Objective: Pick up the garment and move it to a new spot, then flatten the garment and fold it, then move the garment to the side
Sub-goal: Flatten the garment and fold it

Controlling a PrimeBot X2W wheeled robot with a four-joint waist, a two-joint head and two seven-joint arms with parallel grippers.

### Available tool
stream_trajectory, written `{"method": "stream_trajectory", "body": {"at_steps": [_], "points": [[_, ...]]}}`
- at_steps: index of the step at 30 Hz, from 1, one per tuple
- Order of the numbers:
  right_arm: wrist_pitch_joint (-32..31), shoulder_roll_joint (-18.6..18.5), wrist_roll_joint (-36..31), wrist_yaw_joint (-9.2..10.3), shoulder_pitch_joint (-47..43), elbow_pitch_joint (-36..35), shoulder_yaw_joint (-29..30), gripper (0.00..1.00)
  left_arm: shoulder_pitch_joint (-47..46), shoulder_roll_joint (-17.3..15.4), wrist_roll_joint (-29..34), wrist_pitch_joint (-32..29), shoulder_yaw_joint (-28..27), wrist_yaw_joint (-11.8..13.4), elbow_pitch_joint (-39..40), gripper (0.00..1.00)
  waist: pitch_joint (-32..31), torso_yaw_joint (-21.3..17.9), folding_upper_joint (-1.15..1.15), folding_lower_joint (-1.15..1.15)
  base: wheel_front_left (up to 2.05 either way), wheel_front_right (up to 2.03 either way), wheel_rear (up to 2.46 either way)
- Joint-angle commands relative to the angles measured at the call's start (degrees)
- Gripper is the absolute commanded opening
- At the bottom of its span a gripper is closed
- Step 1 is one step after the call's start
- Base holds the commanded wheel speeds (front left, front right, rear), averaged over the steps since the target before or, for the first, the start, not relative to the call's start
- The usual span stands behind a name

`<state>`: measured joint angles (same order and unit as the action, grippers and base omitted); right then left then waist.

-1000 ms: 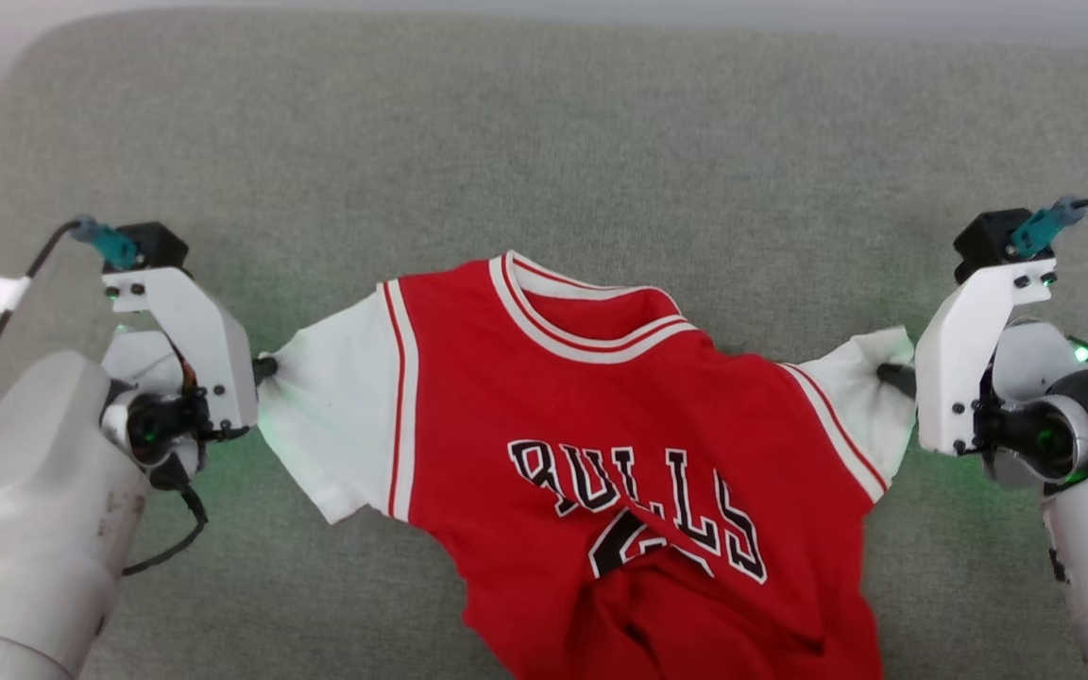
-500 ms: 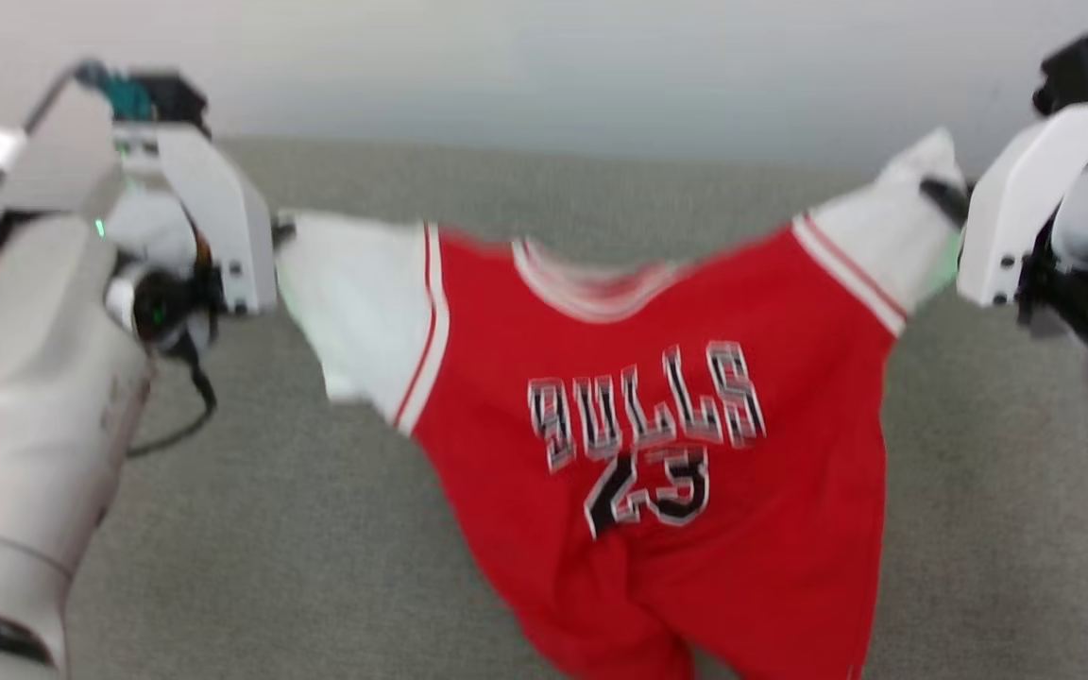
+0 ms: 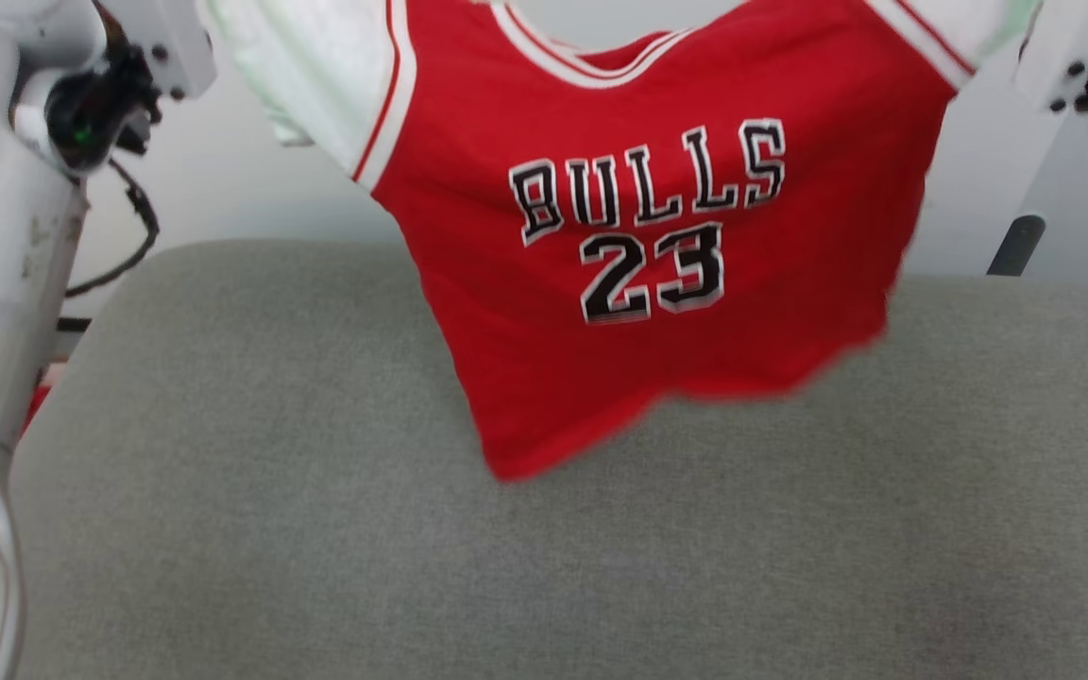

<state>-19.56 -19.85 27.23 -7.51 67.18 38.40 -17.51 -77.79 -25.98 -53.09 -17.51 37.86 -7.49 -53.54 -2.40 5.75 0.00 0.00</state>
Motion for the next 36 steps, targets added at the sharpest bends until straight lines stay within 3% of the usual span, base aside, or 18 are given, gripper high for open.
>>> {"method": "stream_trajectory", "body": {"at_steps": [1, 13, 23, 29, 35, 36], "points": [[1.98, -0.04, 0.19, 0.05, 2.05, 1.55, -1.82, 0.0, -1.34, 0.79, 0.22, 1.05, 0.26, 0.02, -0.93, 0.0, -0.93, -0.61, 0.0, 0.0, 0.0, 0.0, 0.0], [10.18, 2.49, 3.22, 0.05, 11.75, 11.64, -10.51, 0.0, -9.02, 4.56, 1.52, 5.43, 1.77, 0.02, -7.35, 0.0, -1.9, -2.49, 0.0, 0.0, 0.0, 0.0, 0.0], [19.97, 5.12, 0.33, 0.05, 20.06, 19.75, -13.31, 0.0, -16.16, 6.57, 2.48, 11.93, 1.59, 0.23, -11.11, 0.0, 3.41, -5.09, 0.0, 0.0, 0.0, 0.0, 0.0], [25.63, 6.78, -4.02, 0.05, 29.04, 24.52, -12.2, 0.0, -24.75, 7.19, 2.9, 15.06, 0.64, 0.76, -11.54, 0.0, 14.65, -6.32, 0.0, 0.0, 0.0, 0.0, 0.0], [33.49, 6.06, -11.66, 0.05, 39.43, 27.52, -8.59, 0.0, -34.88, 7.79, 3.26, 21.64, -0.96, 0.97, -10.49, 0.0, 29.59, -5.87, 0.0, 0.0, 0.0, 0.0, 0.0], [33.49, 6.06, -11.66, 0.05, 39.43, 27.52, -8.59, 0.0, -34.88, 7.79, 3.26, 21.64, -0.96, 0.97, -10.49, 0.0, 29.59, -5.87, 0.0, 0.0, 0.0, 0.0, 0.0]]}}
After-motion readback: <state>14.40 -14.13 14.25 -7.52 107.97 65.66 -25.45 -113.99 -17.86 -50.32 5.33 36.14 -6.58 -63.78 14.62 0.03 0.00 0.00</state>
